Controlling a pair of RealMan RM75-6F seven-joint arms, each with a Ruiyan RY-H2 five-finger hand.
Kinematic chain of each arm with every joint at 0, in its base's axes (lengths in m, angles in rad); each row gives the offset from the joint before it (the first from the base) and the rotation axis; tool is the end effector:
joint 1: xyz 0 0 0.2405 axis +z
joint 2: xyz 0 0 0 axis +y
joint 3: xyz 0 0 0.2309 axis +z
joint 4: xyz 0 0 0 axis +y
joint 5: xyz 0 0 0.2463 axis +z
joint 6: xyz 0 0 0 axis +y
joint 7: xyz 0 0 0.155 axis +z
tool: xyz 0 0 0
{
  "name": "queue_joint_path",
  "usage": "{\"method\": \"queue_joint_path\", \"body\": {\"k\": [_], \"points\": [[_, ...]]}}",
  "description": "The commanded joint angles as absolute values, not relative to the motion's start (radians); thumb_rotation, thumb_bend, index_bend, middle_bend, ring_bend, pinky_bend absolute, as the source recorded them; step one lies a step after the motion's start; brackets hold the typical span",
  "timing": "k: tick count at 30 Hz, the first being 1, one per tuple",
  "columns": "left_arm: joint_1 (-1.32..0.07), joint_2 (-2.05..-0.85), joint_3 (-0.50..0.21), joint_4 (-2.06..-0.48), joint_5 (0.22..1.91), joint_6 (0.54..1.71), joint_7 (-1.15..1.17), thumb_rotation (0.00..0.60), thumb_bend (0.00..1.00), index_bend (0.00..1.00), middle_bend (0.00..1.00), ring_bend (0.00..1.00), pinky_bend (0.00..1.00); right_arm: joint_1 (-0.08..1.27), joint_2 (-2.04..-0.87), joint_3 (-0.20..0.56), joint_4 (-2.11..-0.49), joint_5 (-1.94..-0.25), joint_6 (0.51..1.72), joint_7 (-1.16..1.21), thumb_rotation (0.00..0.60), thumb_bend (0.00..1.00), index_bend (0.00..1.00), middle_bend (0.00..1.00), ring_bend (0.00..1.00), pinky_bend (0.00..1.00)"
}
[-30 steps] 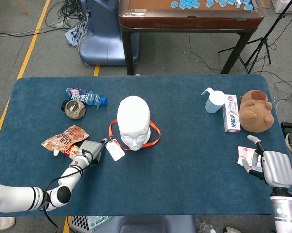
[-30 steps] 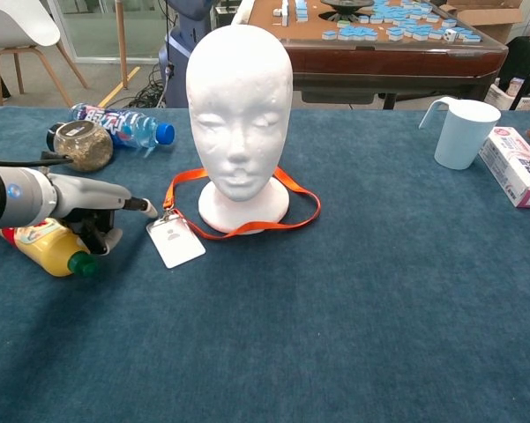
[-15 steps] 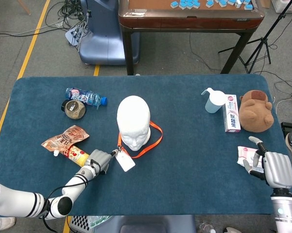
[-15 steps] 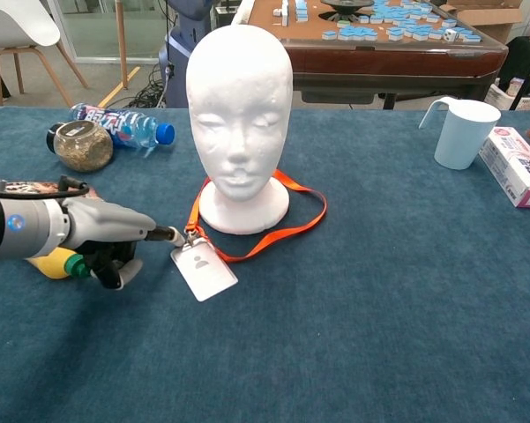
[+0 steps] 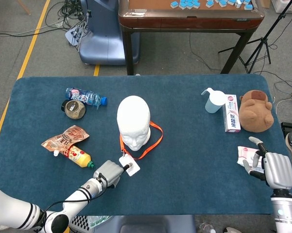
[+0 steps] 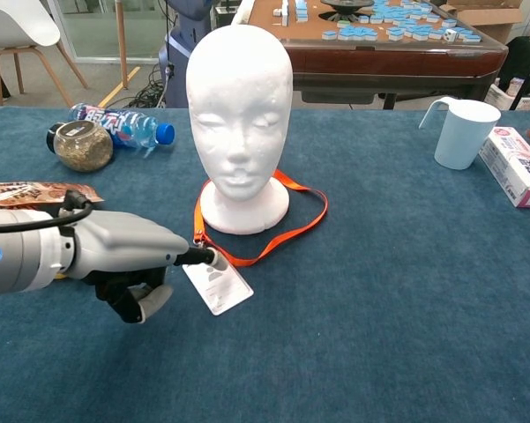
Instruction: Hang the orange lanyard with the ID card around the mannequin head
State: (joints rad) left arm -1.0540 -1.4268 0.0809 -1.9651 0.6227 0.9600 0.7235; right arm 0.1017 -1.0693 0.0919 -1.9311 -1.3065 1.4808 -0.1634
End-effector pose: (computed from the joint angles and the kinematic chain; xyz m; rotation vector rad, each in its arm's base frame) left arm -0.0820 0.2365 -0.0815 -2.2962 -0.9738 -0.4991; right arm -0.2530 -0.1988 0.1125 1.2285 -1.0547 0.9126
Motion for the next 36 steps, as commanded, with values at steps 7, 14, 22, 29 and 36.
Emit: {"method": "queue_joint_path", "body": {"k": [7,14,22,29,36], "points": [[-1.068,-1.468,0.052,-1.92,0.598,0.934,0.697,0.6,0.69,0.05,0.9,0.92,0.98,0.092,-1.071,0.093,-1.919,-1.301,1.474,-0.145,0.6,0.33,0.22,0.7,0.72,0.86],[-1.108,-1.531,0.029,-1.856,0.534,0.908,0.708,0.6,0.69,0.05,0.9,0.92,0.98,0.084,-1.071,0.096,-1.91,-1.292,1.471,-0.129,0.6,0.33,0.22,0.71,0.72,0.86],[-1.146,-1.573,0.034,-1.818,0.467,0.912,0.744,0.6,0.69,0.05,0.9,0.92,0.98,0.077,-1.072,0.1,-1.898,-1.296,1.469,-0.104,0.6,0.33,0.22,0.71,0.72,0.86],[-1.171,-1.556,0.058,-1.856,0.434,0.92,0.776,0.6,0.68,0.05,0.9,0.92,0.98,0.074,-1.075,0.102,-1.892,-1.304,1.467,-0.088,0.6,0.33,0.22,0.71,0.72,0.86],[-1.186,-1.482,0.109,-1.944,0.407,0.917,0.795,0.6,0.68,0.05,0.9,0.92,0.98,0.067,-1.075,0.101,-1.899,-1.32,1.476,-0.088,0.6,0.33,0.22,0.71,0.72,0.86]]}}
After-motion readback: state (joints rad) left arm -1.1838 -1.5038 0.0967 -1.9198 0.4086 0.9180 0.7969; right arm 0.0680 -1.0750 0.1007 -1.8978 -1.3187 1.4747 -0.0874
